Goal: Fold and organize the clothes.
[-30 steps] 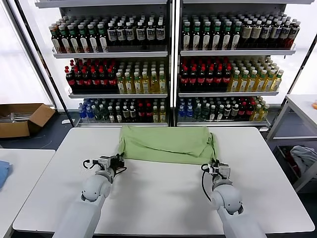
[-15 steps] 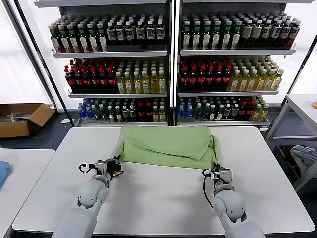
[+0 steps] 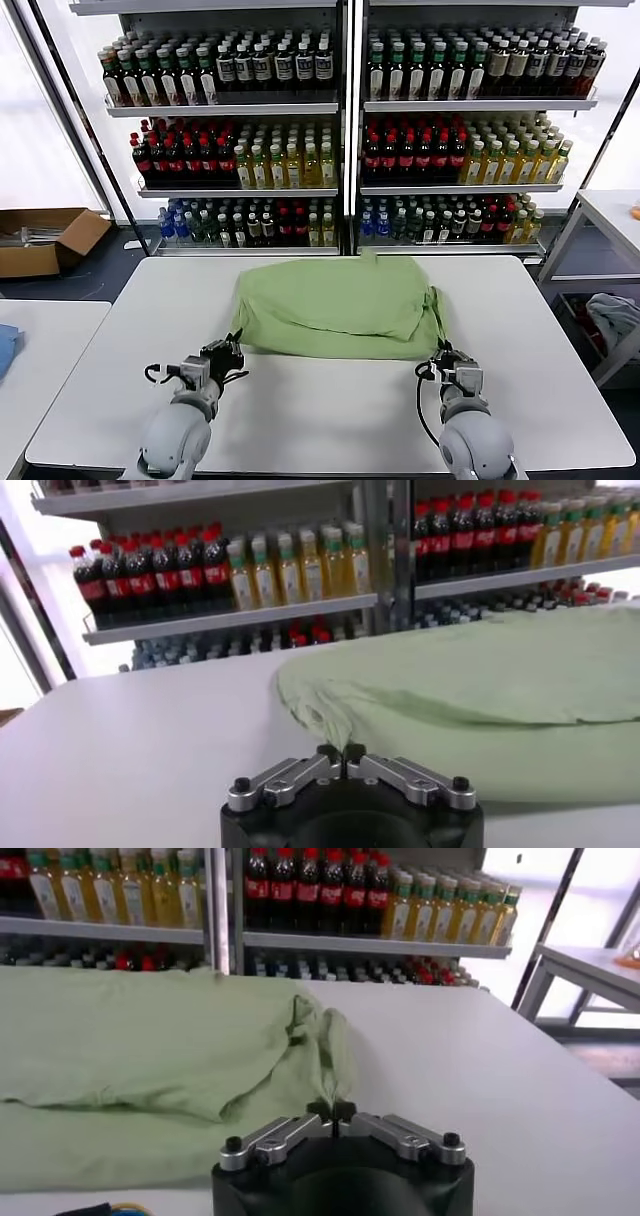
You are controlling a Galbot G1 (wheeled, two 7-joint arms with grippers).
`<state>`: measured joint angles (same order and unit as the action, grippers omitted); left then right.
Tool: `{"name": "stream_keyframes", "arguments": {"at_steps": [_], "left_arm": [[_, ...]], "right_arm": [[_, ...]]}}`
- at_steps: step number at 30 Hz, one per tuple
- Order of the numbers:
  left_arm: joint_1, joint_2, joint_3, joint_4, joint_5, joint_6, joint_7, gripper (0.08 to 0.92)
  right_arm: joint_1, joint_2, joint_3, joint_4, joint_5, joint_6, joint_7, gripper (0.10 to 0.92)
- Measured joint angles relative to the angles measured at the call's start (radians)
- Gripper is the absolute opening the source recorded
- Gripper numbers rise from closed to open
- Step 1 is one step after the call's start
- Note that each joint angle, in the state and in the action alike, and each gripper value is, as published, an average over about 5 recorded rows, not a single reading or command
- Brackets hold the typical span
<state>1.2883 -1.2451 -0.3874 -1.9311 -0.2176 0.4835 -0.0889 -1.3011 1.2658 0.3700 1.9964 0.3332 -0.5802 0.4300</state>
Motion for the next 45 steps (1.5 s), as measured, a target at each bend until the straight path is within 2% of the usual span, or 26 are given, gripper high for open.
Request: {"name": "stream_keyframes", "arguments": {"at_steps": [7, 12, 27, 30, 32, 45], "left_arm": [[0.196, -0.003, -0.033, -0.147, 0.04, -0.032, -0.008, 0.087], [0.305, -0.016, -0.05, -0.207, 0.065, -0.05, -0.009, 0.087], [0.437, -0.046, -0.083, -0.229, 0.078, -0.076, -0.009, 0.087], [0.449, -0.052, -0.084, -0.23, 0.081, -0.08, -0.01, 0.103], [0.457, -0.056, -0.084, -0.236, 0.082, -0.082, -0.011, 0.142], [0.459, -0.088, -0.095, -0.311, 0.061, -0.081, -0.024, 0.513]], "right_arm": [[-0.152, -0.016, 0.036, 0.104, -0.032, 0.001, 0.005, 0.118], [-0.236, -0.029, 0.044, 0.162, -0.055, 0.001, 0.009, 0.118], [-0.359, -0.031, 0.014, 0.21, -0.102, 0.013, 0.007, 0.126], [-0.376, -0.029, 0.009, 0.215, -0.109, 0.019, 0.005, 0.184], [-0.386, -0.028, 0.007, 0.224, -0.112, 0.024, 0.005, 0.244], [-0.351, -0.006, 0.028, 0.25, -0.12, 0.027, -0.001, 0.616]]}}
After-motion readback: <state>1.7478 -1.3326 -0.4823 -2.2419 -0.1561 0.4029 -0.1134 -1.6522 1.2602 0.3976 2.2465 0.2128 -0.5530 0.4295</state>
